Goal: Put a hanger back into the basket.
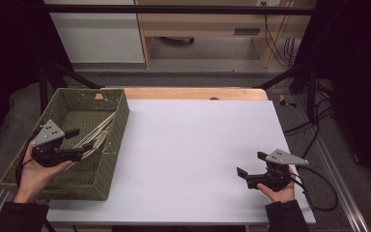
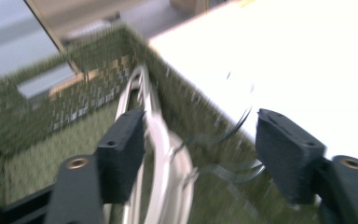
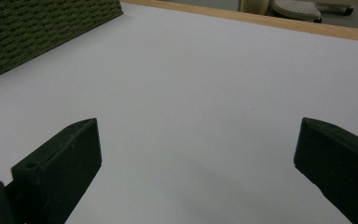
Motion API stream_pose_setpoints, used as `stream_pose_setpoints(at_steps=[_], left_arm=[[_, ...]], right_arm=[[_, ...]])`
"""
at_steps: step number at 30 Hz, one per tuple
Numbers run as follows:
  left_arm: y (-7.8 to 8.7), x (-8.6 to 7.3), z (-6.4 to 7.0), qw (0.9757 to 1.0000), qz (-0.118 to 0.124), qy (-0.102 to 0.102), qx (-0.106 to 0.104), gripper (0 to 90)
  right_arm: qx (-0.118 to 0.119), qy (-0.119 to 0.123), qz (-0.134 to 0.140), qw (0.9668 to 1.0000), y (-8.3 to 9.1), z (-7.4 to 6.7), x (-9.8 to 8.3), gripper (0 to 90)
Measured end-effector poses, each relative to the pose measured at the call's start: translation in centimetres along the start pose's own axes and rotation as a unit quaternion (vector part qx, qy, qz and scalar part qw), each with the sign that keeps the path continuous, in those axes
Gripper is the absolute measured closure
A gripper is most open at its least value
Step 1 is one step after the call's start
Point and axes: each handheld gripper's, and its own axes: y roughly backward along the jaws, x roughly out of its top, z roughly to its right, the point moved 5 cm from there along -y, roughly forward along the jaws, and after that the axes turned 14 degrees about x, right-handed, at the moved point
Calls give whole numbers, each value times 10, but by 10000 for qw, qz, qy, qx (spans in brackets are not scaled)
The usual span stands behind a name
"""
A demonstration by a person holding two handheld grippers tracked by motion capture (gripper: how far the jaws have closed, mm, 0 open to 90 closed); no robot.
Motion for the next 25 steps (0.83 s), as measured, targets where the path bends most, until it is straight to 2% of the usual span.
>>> stream_pose_setpoints(at_steps=[1,2,3,5,7,10,11,13,15,16,17,19,21,23,24,25], left_arm=[[0,0,0,10000,0,0,0,280],[5,8,8,9997,230,90,-9,255],[5,8,8,9997,230,90,-9,236],[9,15,18,9988,430,222,-68,219],[13,21,32,9974,616,312,-185,189],[15,27,48,9963,733,348,-282,134],[16,31,62,9948,837,425,-383,122],[15,33,74,9936,922,451,-476,110],[15,34,79,9932,942,458,-515,101],[11,34,91,9926,951,452,-609,97],[11,34,91,9926,951,452,-609,96],[3,30,110,9922,841,398,-826,91],[-4,26,121,9923,770,348,-904,89],[-7,24,126,9920,740,363,-961,87],[-13,20,133,9919,649,342,-1033,82],[-13,20,133,9919,649,342,-1033,82]], right_arm=[[-7,4,9,10000,0,0,0,13],[-2,-10,34,10000,1,0,1,13],[-1,11,44,10000,1,0,1,13],[10,4,59,10000,2,-1,2,13],[24,43,74,10000,3,-1,2,12],[43,72,91,9999,5,-2,3,12],[54,52,109,9999,5,-2,4,12],[49,57,159,9998,6,-3,5,11],[61,59,197,9998,8,-3,6,11],[77,82,193,9998,9,-2,6,11],[77,82,193,9998,9,-2,6,11],[68,41,253,9996,11,-2,7,10],[82,40,257,9996,12,-2,7,10],[93,68,250,9996,13,-2,7,10],[73,56,283,9996,13,-2,7,9],[73,56,283,9996,13,-2,7,9]])
